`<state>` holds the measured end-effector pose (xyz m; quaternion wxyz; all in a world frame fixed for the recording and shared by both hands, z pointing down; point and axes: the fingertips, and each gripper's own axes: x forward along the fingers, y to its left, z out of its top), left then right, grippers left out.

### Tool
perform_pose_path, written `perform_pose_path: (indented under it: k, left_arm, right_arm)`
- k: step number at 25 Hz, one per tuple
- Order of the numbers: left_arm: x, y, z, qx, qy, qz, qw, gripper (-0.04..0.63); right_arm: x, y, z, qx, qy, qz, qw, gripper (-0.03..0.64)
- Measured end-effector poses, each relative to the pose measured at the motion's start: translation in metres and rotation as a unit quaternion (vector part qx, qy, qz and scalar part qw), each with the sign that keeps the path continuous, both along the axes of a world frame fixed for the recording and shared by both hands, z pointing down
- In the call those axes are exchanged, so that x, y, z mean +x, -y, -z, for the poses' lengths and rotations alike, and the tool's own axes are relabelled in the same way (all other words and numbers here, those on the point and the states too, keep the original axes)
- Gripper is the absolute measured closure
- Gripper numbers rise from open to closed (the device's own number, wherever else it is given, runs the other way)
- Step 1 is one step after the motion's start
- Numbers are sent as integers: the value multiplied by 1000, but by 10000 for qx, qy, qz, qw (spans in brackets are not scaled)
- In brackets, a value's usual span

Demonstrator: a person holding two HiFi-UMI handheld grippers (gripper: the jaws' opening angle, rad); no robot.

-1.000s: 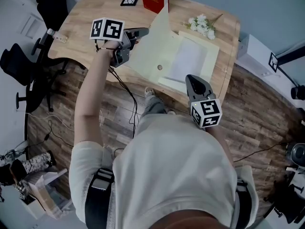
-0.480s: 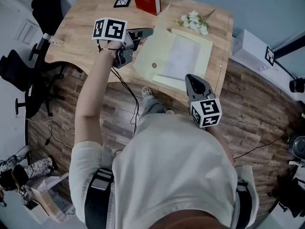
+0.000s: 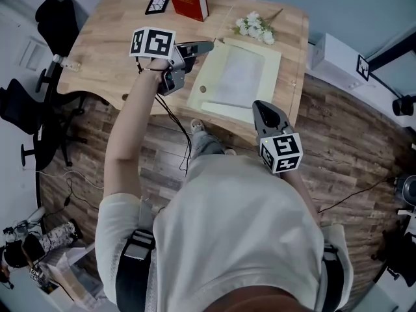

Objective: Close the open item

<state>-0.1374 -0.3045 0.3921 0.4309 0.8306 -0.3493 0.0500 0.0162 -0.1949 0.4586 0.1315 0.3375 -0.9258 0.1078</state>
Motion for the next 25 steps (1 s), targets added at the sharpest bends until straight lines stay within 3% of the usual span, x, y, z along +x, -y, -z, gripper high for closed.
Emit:
perform_pose_path:
  k: [13, 25]
  left_arm:
    - [44, 9, -14, -282, -527, -487, 9970, 548]
    - [69, 11, -31, -392, -664, -780, 9940, 558]
  right_arm:
    - [18, 8, 0, 19, -19, -315, 9995, 597]
    - [30, 6, -2, -39, -67, -562, 9984, 597]
